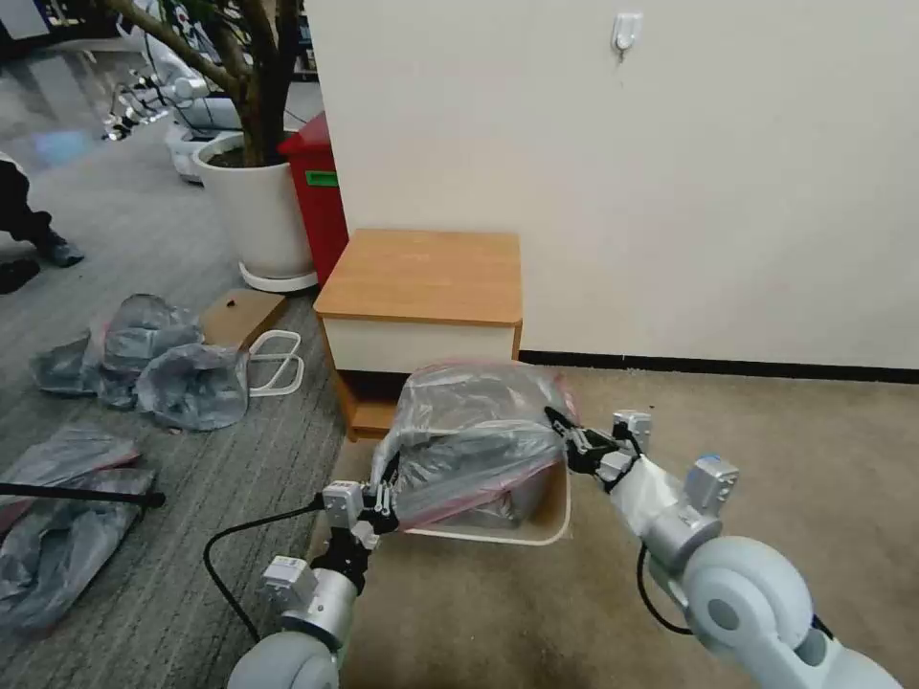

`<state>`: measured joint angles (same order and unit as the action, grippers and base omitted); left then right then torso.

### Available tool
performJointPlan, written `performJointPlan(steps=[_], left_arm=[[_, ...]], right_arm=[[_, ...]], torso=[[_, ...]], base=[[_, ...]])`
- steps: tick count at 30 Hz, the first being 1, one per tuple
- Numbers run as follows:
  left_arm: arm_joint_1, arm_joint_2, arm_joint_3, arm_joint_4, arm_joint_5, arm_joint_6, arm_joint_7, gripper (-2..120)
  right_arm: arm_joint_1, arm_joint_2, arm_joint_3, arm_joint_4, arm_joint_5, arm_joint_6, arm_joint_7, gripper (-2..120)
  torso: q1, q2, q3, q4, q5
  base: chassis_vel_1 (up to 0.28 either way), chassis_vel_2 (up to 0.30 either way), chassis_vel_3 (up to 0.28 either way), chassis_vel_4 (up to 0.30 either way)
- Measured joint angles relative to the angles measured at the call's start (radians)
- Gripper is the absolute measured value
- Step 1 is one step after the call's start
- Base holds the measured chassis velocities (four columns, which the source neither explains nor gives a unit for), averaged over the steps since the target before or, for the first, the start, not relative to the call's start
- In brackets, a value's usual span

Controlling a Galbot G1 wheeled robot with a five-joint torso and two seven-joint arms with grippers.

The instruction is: Pick up the garbage bag from the table and place it over the trash can.

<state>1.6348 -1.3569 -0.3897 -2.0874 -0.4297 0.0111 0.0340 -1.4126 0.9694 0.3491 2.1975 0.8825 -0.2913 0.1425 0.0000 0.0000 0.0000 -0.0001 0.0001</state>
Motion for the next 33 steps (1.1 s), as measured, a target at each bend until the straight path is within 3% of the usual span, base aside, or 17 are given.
performJointPlan(steps=[6, 9, 11, 13, 22, 23, 33], left_arm=[[-0.006, -0.008, -0.002, -0.007, -0.033, -0.001, -0.001, 5], [-0.008, -0.009, -0.002, -0.013, -0.042, -0.001, -0.001, 5], [-0.008, -0.009, -0.004, -0.023, -0.058, 0.001, -0.002, 5], [-0.008, -0.009, -0.005, -0.025, -0.063, 0.001, -0.002, 5], [-0.011, -0.019, -0.016, -0.031, -0.124, 0.020, -0.020, 5], [-0.011, -0.019, -0.016, -0.031, -0.124, 0.020, -0.020, 5], [-0.021, -0.019, -0.005, -0.012, -0.114, 0.051, -0.065, 5]], right_arm=[[-0.040, -0.019, 0.015, 0.008, -0.016, -0.010, -0.009, 0], [-0.047, -0.021, 0.015, 0.007, -0.027, -0.014, -0.010, 8], [-0.054, -0.027, 0.022, 0.001, -0.031, -0.018, -0.010, 19], [-0.056, -0.029, 0.026, -0.001, -0.032, -0.018, -0.010, 22], [-0.111, -0.046, 0.059, 0.005, -0.079, -0.011, -0.044, 59], [-0.111, -0.046, 0.059, 0.005, -0.079, -0.011, -0.044, 59], [-0.143, -0.042, 0.148, 0.105, -0.150, 0.008, -0.090, 96]], torso=[[0.000, 0.000, 0.000, 0.0000, -0.0001], [0.000, 0.000, 0.000, 0.0001, -0.0001], [0.000, 0.000, 0.000, 0.0000, 0.0000], [0.000, 0.000, 0.000, 0.0000, -0.0001], [0.000, 0.000, 0.000, -0.0001, -0.0001], [0.000, 0.000, 0.000, -0.0001, -0.0001], [0.000, 0.000, 0.000, 0.0000, -0.0002]], base=[[0.000, 0.000, 0.000, 0.000], [0.000, 0.000, 0.000, 0.000], [0.000, 0.000, 0.000, 0.000], [0.000, 0.000, 0.000, 0.000], [0.000, 0.000, 0.000, 0.000], [0.000, 0.000, 0.000, 0.000], [0.000, 0.000, 0.000, 0.000]])
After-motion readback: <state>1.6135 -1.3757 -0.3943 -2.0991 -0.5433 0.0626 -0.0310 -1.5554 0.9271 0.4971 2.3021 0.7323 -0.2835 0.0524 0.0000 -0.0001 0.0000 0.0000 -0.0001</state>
